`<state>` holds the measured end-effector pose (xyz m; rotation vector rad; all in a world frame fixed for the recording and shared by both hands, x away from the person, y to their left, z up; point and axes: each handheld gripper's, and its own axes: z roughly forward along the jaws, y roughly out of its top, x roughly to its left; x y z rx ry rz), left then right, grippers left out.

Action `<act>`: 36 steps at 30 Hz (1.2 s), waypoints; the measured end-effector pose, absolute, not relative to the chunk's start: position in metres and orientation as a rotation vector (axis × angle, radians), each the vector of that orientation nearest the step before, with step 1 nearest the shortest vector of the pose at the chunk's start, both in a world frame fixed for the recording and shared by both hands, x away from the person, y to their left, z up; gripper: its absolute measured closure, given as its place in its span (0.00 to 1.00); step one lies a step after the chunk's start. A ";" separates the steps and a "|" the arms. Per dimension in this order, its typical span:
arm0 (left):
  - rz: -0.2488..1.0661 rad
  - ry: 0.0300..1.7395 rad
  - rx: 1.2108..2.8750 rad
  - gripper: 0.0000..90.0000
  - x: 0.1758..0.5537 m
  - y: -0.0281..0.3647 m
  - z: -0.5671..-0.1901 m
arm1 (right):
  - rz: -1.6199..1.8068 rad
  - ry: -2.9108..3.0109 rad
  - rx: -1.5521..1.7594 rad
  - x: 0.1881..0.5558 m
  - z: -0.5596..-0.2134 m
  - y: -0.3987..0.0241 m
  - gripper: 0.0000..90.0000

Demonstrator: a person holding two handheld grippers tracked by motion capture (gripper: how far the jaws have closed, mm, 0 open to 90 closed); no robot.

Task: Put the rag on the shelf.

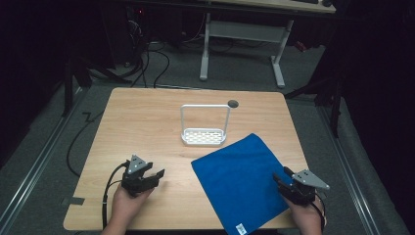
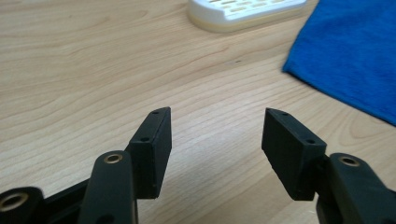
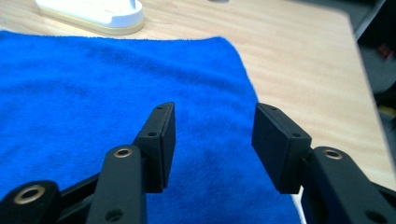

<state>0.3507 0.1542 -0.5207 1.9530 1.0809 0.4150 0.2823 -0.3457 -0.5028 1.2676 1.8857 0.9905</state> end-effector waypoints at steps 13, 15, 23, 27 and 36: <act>0.440 0.963 1.999 0.52 0.346 0.133 -0.521 | 1.022 1.873 1.303 0.288 -0.504 -0.350 0.50; 0.440 0.965 1.993 0.53 0.345 0.132 -0.520 | 1.023 1.881 1.297 0.288 -0.504 -0.350 0.49; 0.408 0.910 2.000 0.52 0.339 0.121 -0.517 | 1.063 1.917 1.267 0.284 -0.502 -0.346 0.47; 0.352 0.867 2.007 0.48 0.333 0.104 -0.515 | 1.068 1.924 1.258 0.284 -0.503 -0.344 0.45; 0.253 0.728 2.102 0.50 0.310 0.041 -0.516 | 1.087 1.920 1.283 0.287 -0.505 -0.346 0.50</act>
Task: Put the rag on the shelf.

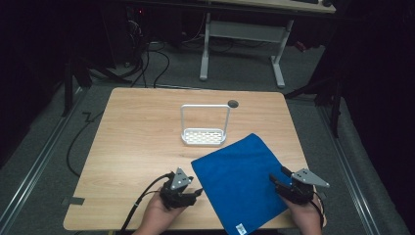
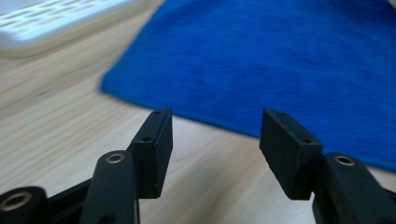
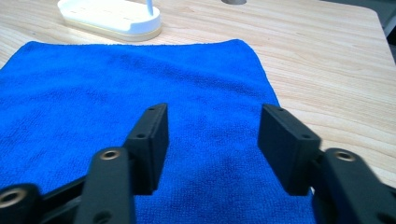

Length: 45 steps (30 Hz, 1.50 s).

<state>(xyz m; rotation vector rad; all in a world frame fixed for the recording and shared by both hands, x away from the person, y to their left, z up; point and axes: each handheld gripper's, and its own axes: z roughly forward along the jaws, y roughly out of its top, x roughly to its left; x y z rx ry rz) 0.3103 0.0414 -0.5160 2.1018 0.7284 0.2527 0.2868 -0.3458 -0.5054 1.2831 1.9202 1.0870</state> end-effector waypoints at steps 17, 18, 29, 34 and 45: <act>0.140 0.551 2.242 0.66 0.290 -0.014 -0.528 | 1.059 1.977 1.258 0.287 -0.508 -0.345 0.63; 0.135 0.550 2.242 0.65 0.290 -0.013 -0.528 | 1.059 1.982 1.262 0.287 -0.508 -0.345 0.62; 0.100 0.597 2.238 0.66 0.293 0.021 -0.527 | 1.082 1.985 1.277 0.288 -0.510 -0.348 0.60; 0.089 0.629 2.228 0.66 0.294 0.039 -0.527 | 1.117 2.007 1.292 0.289 -0.509 -0.346 0.59; 0.116 0.705 2.208 0.66 0.298 0.066 -0.527 | 1.082 2.140 1.221 0.298 -0.517 -0.325 0.72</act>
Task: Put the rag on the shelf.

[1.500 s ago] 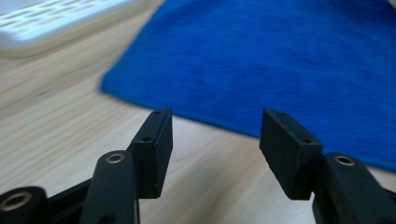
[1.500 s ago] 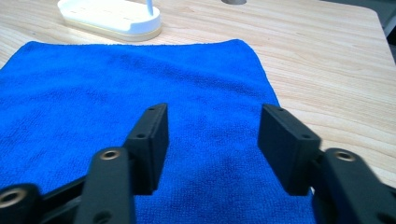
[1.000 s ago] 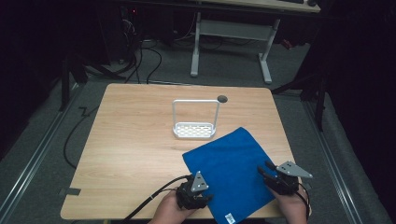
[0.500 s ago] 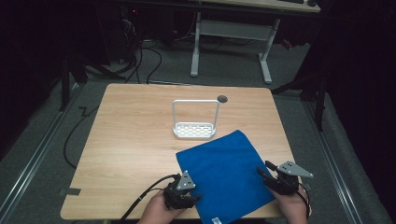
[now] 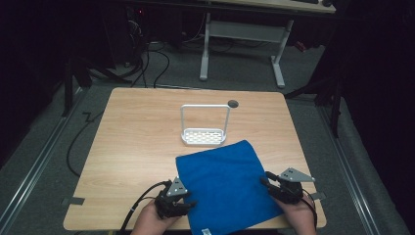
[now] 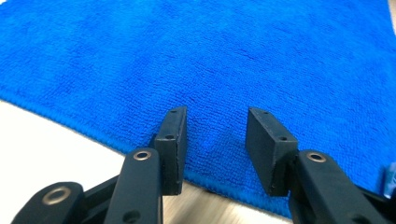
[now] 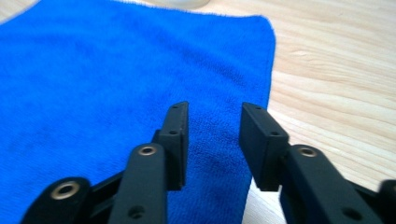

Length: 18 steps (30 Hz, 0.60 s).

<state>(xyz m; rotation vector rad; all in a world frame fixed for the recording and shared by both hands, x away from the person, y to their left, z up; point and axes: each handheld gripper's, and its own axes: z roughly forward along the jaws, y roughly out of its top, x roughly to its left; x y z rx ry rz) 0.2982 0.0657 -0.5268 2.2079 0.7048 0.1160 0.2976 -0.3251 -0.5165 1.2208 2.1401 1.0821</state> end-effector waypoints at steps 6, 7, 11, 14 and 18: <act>0.131 0.722 2.205 0.66 0.300 0.072 -0.527 | 1.008 2.202 1.235 0.307 -0.521 -0.315 0.97; 0.136 0.725 2.203 0.67 0.300 0.072 -0.527 | 0.989 2.212 1.241 0.310 -0.522 -0.314 1.00; 0.151 0.732 2.199 0.73 0.302 0.076 -0.528 | 0.928 2.245 1.251 0.314 -0.526 -0.312 1.00; 0.158 0.739 2.195 0.81 0.304 0.079 -0.528 | 0.931 2.247 1.258 0.313 -0.526 -0.312 1.00; 0.171 0.738 2.199 0.91 0.306 0.080 -0.528 | 0.925 2.254 1.250 0.309 -0.525 -0.311 1.00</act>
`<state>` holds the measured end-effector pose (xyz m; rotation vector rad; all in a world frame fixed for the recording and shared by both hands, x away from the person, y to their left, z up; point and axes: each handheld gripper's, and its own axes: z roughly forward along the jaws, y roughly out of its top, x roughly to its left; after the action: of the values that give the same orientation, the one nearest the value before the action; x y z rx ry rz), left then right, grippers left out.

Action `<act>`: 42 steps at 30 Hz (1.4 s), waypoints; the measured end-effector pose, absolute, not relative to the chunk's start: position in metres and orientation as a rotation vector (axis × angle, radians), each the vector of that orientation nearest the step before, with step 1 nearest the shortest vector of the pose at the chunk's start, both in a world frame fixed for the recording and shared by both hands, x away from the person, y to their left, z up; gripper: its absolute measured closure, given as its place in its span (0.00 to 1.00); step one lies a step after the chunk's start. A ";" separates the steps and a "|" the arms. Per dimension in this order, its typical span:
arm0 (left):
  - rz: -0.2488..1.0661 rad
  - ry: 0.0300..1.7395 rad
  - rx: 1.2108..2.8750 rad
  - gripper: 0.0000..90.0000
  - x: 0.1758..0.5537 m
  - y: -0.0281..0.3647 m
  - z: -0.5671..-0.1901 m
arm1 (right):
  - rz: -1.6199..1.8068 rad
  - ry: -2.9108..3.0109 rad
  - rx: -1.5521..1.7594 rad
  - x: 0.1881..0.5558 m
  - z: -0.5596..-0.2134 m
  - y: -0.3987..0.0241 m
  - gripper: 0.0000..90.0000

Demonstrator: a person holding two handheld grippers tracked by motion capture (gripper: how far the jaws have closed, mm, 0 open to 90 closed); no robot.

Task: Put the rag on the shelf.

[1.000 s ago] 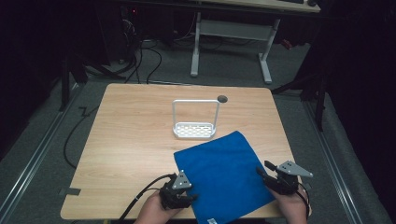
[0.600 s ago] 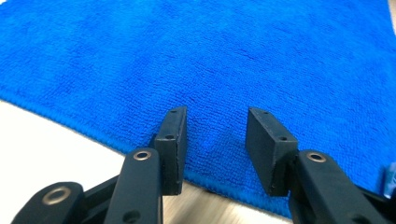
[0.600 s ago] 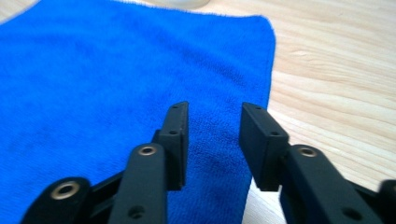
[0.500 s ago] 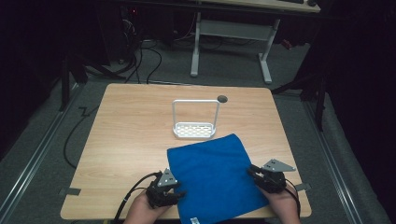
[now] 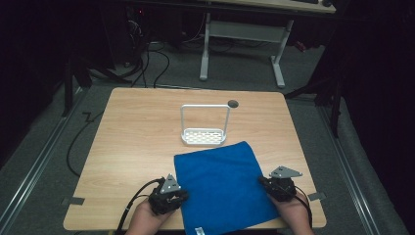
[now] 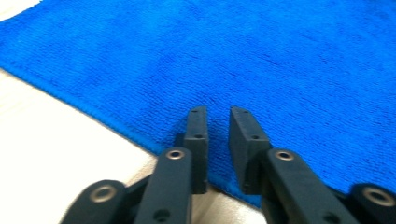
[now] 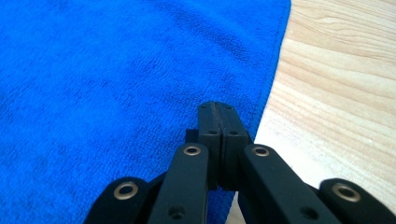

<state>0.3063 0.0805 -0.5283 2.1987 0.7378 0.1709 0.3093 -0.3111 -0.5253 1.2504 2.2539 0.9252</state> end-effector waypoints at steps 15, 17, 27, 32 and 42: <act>0.233 0.803 2.200 1.00 0.328 0.099 -0.528 | 0.966 2.352 1.197 0.280 -0.524 -0.295 1.00; 0.227 0.818 2.197 1.00 0.329 0.104 -0.528 | 0.972 2.375 1.169 0.276 -0.523 -0.288 1.00; 0.230 0.898 2.168 1.00 0.331 0.132 -0.528 | 0.996 2.424 1.086 0.275 -0.524 -0.263 1.00; 0.239 0.929 2.155 1.00 0.333 0.139 -0.528 | 1.000 2.410 1.068 0.285 -0.526 -0.256 1.00; 0.255 0.935 2.148 1.00 0.328 0.142 -0.528 | 0.996 2.402 1.061 0.293 -0.526 -0.255 0.99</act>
<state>0.3276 0.1423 -0.5283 2.1484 0.9352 0.2553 0.2933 -0.2547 -0.5262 1.0606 2.4020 0.9958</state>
